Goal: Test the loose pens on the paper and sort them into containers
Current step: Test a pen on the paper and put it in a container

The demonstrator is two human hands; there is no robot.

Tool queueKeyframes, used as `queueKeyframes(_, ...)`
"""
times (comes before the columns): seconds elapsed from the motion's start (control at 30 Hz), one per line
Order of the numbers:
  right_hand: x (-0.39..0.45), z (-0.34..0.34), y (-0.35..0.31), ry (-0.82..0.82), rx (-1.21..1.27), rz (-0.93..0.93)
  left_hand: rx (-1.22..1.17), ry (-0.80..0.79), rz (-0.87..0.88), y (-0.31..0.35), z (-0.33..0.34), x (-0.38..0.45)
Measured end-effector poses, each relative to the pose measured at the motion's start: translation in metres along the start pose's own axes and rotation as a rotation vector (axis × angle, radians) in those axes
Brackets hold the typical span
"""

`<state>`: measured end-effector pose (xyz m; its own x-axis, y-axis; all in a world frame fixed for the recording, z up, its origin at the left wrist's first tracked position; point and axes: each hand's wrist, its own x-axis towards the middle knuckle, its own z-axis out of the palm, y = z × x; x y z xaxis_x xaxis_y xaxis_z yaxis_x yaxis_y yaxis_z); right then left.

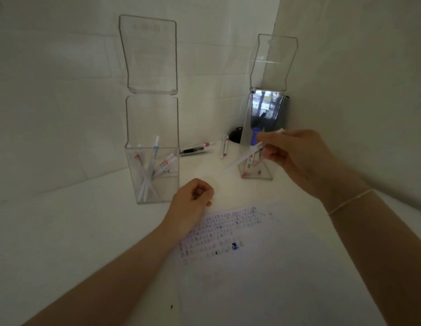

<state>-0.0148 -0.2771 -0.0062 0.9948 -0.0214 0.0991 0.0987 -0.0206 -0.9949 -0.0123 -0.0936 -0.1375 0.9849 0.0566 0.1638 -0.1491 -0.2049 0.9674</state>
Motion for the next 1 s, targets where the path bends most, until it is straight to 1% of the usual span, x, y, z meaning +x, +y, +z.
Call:
queueKeyframes(0.1,0.001,0.004,0.007,0.106,0.229,0.102,0.021,0.006,0.008,-0.001,0.0,0.0)
queueKeyframes(0.17,0.0,0.007,0.011,0.121,0.47,0.221,0.031,0.01,0.01,-0.001,0.001,0.0)
queueKeyframes(0.23,-0.003,0.011,0.014,0.007,0.709,0.318,0.035,0.017,0.01,-0.001,0.001,0.0)
queueKeyframes(0.3,-0.005,0.014,0.021,-0.11,0.798,0.356,0.044,0.019,0.01,-0.001,0.002,0.0)
queueKeyframes(0.37,-0.007,0.015,0.029,-0.135,0.828,0.359,0.056,0.01,0.018,-0.002,0.002,0.0)
queueKeyframes(0.43,-0.011,0.017,0.038,-0.113,0.858,0.36,0.08,-0.005,0.028,-0.002,0.003,-0.001)
queueKeyframes(0.5,-0.014,0.017,0.048,-0.077,0.864,0.368,0.102,-0.018,0.038,-0.002,0.003,-0.002)
queueKeyframes(0.63,-0.019,0.015,0.063,-0.063,0.846,0.383,0.122,-0.036,0.048,-0.001,0.003,-0.002)
queueKeyframes(0.77,-0.02,0.011,0.073,0.131,0.583,0.331,0.172,-0.053,0.059,-0.003,0.003,-0.003)
queueKeyframes(0.8,-0.022,0.008,0.075,0.152,0.49,0.31,0.173,-0.057,0.058,-0.003,0.003,-0.003)
queueKeyframes(0.87,-0.026,0.003,0.079,0.118,0.318,0.291,0.182,-0.06,0.062,-0.004,0.003,-0.002)
queueKeyframes(0.9,-0.029,0.0,0.081,0.076,0.289,0.29,0.193,-0.059,0.067,-0.004,0.003,-0.002)
queueKeyframes(0.97,-0.033,-0.001,0.086,-0.011,0.355,0.297,0.21,-0.052,0.071,-0.004,0.003,-0.002)
queueKeyframes(1.0,-0.034,0.0,0.091,-0.036,0.367,0.273,0.212,-0.05,0.069,-0.004,0.003,-0.002)
